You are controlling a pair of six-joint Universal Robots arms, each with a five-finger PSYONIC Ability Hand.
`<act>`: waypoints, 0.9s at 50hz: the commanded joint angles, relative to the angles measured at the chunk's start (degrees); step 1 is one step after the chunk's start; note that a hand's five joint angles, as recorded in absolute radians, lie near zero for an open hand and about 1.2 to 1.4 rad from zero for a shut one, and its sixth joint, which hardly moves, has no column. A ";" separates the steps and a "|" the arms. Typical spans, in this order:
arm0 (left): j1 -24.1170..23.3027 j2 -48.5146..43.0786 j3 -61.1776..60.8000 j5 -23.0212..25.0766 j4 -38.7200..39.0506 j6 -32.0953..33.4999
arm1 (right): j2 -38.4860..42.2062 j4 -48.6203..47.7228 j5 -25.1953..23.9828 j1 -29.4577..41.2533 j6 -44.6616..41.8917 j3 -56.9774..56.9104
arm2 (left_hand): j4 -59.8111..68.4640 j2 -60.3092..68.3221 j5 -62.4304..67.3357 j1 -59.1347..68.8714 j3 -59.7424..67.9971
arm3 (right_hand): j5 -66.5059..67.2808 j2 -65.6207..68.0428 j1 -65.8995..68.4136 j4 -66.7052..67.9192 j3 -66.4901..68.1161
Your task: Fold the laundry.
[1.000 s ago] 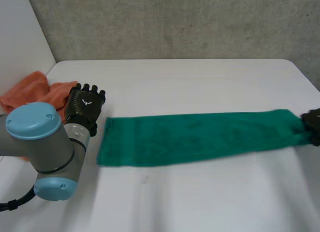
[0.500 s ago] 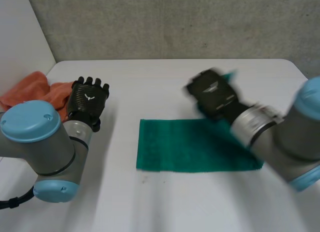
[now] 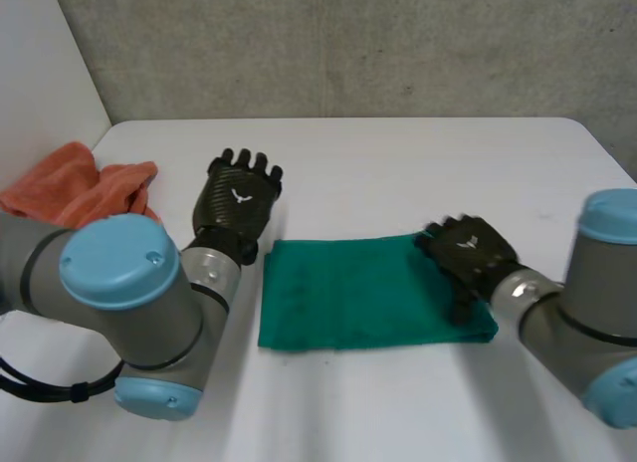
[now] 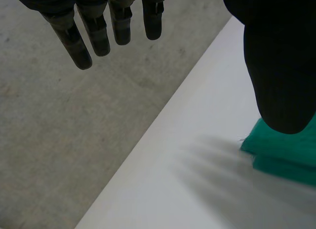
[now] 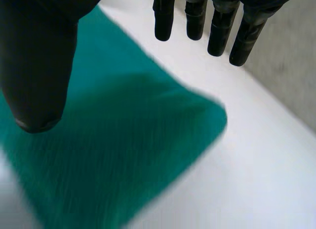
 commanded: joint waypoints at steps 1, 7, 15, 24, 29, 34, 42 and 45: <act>-1.51 -1.25 0.22 -0.06 0.00 0.06 | -0.94 1.32 -5.81 -7.90 -0.42 7.68 | -1.65 -1.66 -2.76 -1.32 -1.99 | 13.30 14.79 15.72 13.94 15.00; -1.42 -1.16 -0.22 -0.15 -0.18 0.06 | 0.03 -0.70 -5.65 -9.76 -0.68 7.34 | -1.65 -1.66 -2.76 -1.32 -1.99 | 66.00 67.49 68.42 66.64 67.69; -1.34 1.03 -1.27 -0.50 -0.71 -0.02 | -2.08 -7.56 0.24 -7.14 -2.88 2.78 | -1.65 -1.66 -2.76 -1.32 -1.99 | 66.00 67.49 68.42 66.64 67.69; -0.28 3.76 -1.89 -0.85 -0.62 0.06 | 2.29 -3.34 0.95 16.57 -5.16 -8.90 | -1.65 -1.66 -2.76 -1.32 -1.99 | 66.00 67.49 68.42 66.64 67.69; 0.86 4.11 -1.63 -2.87 -0.62 -0.46 | 6.08 -3.34 -0.46 24.42 -9.11 -10.41 | -1.65 -1.66 -2.76 -1.32 -1.99 | 66.00 67.49 68.42 66.64 67.69; 0.77 4.38 -1.01 -3.58 -0.71 -4.23 | 7.41 -3.60 -0.37 24.52 -7.47 -9.10 | -1.65 -1.66 -2.76 -1.32 -1.99 | -4.00 -2.51 -1.58 -3.36 -2.31; -0.98 4.38 2.50 -2.79 -2.46 -11.62 | -1.72 -3.34 0.06 10.23 13.43 -6.46 | -1.65 -1.66 -2.76 -1.32 -1.99 | -4.00 -2.51 -1.58 -3.36 -2.31; -2.47 3.67 4.87 -0.77 -5.62 -15.48 | -2.52 -2.46 -0.20 5.63 18.03 -6.02 | -1.65 -1.66 -2.76 -1.32 -1.99 | -4.00 -2.51 -1.58 -3.36 -2.31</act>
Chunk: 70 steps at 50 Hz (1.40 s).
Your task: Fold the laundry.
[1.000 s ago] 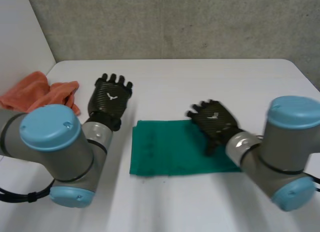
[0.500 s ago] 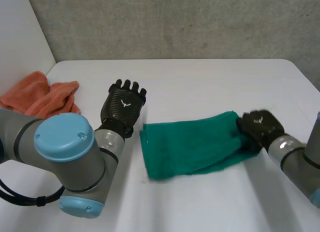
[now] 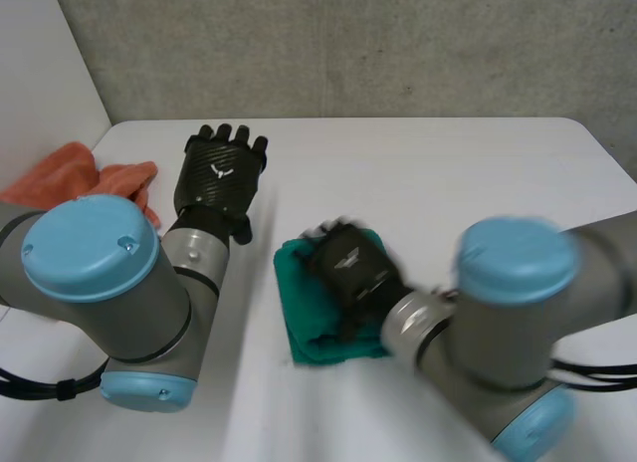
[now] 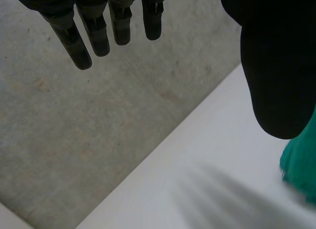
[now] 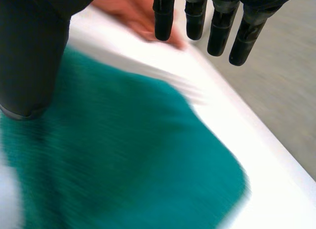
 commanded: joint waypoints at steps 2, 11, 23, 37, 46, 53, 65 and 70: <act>-3.72 -1.77 5.86 5.11 -7.41 -10.42 | -6.11 3.42 -0.24 -16.04 17.79 1.54 | -1.65 -1.66 -2.75 -1.32 -1.99 | -3.97 -2.54 -1.57 -3.32 -2.32; -5.75 -10.82 11.50 8.39 -19.29 -17.65 | 1.44 10.37 -3.75 -15.70 18.41 -3.64 | -1.09 -1.11 -2.20 -0.77 -1.44 | -3.97 -2.54 -1.57 -3.32 -2.32; -5.40 -13.64 10.71 1.97 -24.92 -13.79 | 10.31 14.33 -9.56 -14.82 17.37 -9.18 | -1.65 -1.66 -2.75 -1.32 -1.99 | -3.97 -2.54 -1.57 -3.32 -2.32; -5.13 -12.77 9.83 2.58 -24.48 -9.04 | 8.84 16.79 -6.66 -15.26 9.71 -9.71 | -1.65 -1.66 -2.75 -1.32 -1.99 | -3.97 -2.54 -1.57 -3.32 -2.32; -4.61 -2.23 11.15 9.08 -20.62 -9.56 | -3.37 6.00 1.66 -15.52 13.31 1.43 | -1.65 -1.66 -2.75 -1.32 -1.99 | -3.97 -2.54 -1.57 -3.32 -2.32; -3.47 1.74 14.66 21.12 -22.63 -14.48 | -5.85 7.65 5.92 -15.00 18.84 5.93 | -1.65 -1.66 -2.75 -1.32 -1.99 | -3.97 -2.54 -1.57 -3.32 -2.32; -1.62 2.88 17.74 32.29 -28.35 -24.94 | -2.78 5.55 -4.62 -15.52 31.67 11.30 | -1.10 -1.11 -2.20 -0.77 -1.44 | -3.97 -2.54 -1.57 -3.32 -2.32; -1.53 2.88 18.97 32.91 -28.79 -24.94 | -0.49 4.49 -5.78 -14.73 34.76 10.42 | -1.09 -1.11 -2.20 -0.77 -1.44 | -3.97 -2.54 -1.57 -3.32 -2.32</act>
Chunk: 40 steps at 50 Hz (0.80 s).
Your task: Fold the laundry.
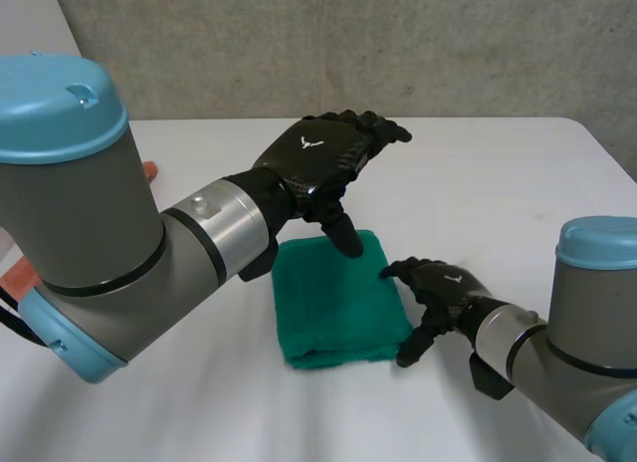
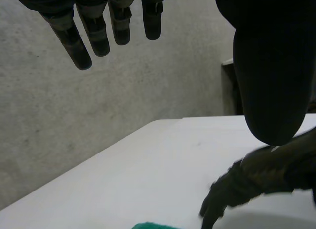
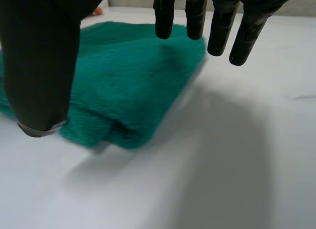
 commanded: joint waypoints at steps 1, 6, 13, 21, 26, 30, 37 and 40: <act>0.21 -0.04 1.45 1.75 -0.58 -0.86 | 4.20 -2.58 -3.64 0.83 5.62 -1.27 | -1.10 -1.11 -2.20 -0.77 -1.46 | -3.99 -2.54 -0.57 -3.32 -2.36; 0.21 -0.30 2.86 1.67 -1.55 -0.86 | 6.22 -5.39 -3.46 3.11 6.15 -2.50 | -1.10 -1.11 -2.20 -0.77 -1.46 | -2.56 -1.12 0.86 -1.89 -0.94; 0.21 -0.48 2.86 1.31 -1.55 -0.95 | 8.33 -6.80 -3.20 3.99 6.15 -4.08 | -1.10 -1.11 -2.20 -0.77 -1.46 | 4.15 5.59 7.57 4.82 5.77; 0.30 -0.83 2.69 1.23 -1.46 -0.86 | 10.53 -6.89 -2.68 4.34 5.97 -5.58 | -1.10 -1.11 -2.20 -0.77 -1.46 | 11.90 13.35 15.32 12.57 13.53; 0.30 -0.83 2.25 1.31 -1.37 -0.68 | 10.97 -7.68 -0.66 4.26 5.54 -5.58 | -1.27 -1.28 -2.37 -0.93 -1.63 | 20.31 21.76 23.73 20.98 21.93; 0.30 -0.74 2.16 1.31 -1.37 -0.68 | 11.06 -7.86 1.89 4.26 5.36 -6.02 | -1.27 -1.28 -2.37 -0.93 -1.63 | 17.31 18.76 20.73 17.98 18.93; 0.30 -0.65 2.16 1.40 -1.29 -0.86 | 10.36 -7.68 2.60 3.64 5.27 -4.88 | -1.27 -1.28 -2.37 -0.93 -1.63 | 12.75 14.20 16.17 13.42 14.37; 0.38 -0.65 2.16 1.40 -1.20 -0.86 | 10.09 -8.03 2.60 3.64 5.27 -4.52 | -1.27 -1.28 -2.37 -0.93 -1.63 | 15.09 16.54 18.51 15.76 16.71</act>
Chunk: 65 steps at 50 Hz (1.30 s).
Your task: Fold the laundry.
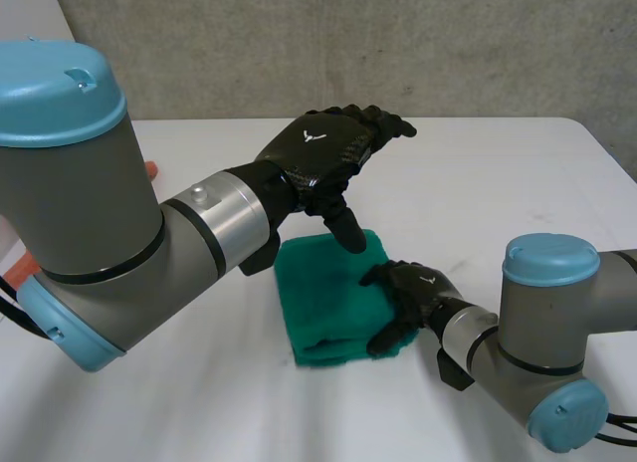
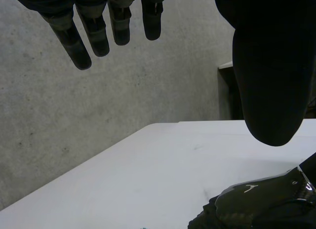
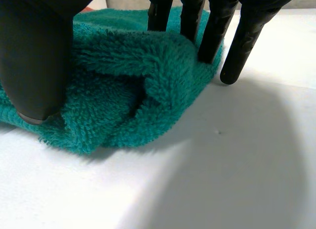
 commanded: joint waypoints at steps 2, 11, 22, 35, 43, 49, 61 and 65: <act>0.09 0.04 -0.07 0.04 0.10 -0.20 | -0.73 -0.44 0.04 -0.27 0.05 1.08 | -1.27 -1.28 -2.37 -0.94 -1.63 | 8.80 9.24 12.76 8.14 9.05; 0.17 0.56 -0.86 0.12 0.10 -0.11 | -0.03 -2.20 0.39 0.35 -0.56 -0.24 | -1.27 -1.28 -2.37 -0.94 -1.63 | 55.53 55.97 59.49 54.86 55.78; 2.37 0.92 -2.18 0.12 0.10 -0.20 | 3.13 -0.89 -0.66 -1.23 -11.26 -10.59 | -1.44 -1.45 -2.54 -1.11 -1.80 | 55.53 55.97 59.49 54.86 55.78; 5.18 0.83 -2.97 0.12 0.10 -0.37 | 17.63 8.43 -4.18 -12.92 -21.91 -37.13 | -1.60 -1.62 -2.70 -1.27 -1.97 | 55.53 55.97 59.49 54.86 55.78; 5.45 0.83 -3.06 0.04 0.01 -0.29 | 29.49 13.88 -4.88 -20.74 -24.82 -60.15 | -1.60 -1.62 -2.70 -1.27 -1.97 | 55.53 55.97 59.49 54.86 55.78; 5.53 0.83 -3.15 -0.05 -0.08 -0.29 | 41.07 21.16 -5.50 -29.43 -27.27 -83.49 | -1.60 -1.62 -2.70 -1.27 -1.97 | 55.53 55.97 59.49 54.86 55.78; 6.50 0.92 -5.17 0.03 -0.08 -0.46 | 46.64 18.54 -11.82 -35.95 -35.19 -91.21 | -1.60 -1.62 -2.70 -1.27 -1.97 | 55.53 55.97 59.49 54.86 55.78; 6.68 0.92 -5.26 -0.05 -0.08 -0.46 | 46.73 18.01 -13.41 -36.48 -35.19 -91.29 | -1.60 -1.62 -2.70 -1.27 -1.97 | 55.53 55.97 59.49 54.86 55.78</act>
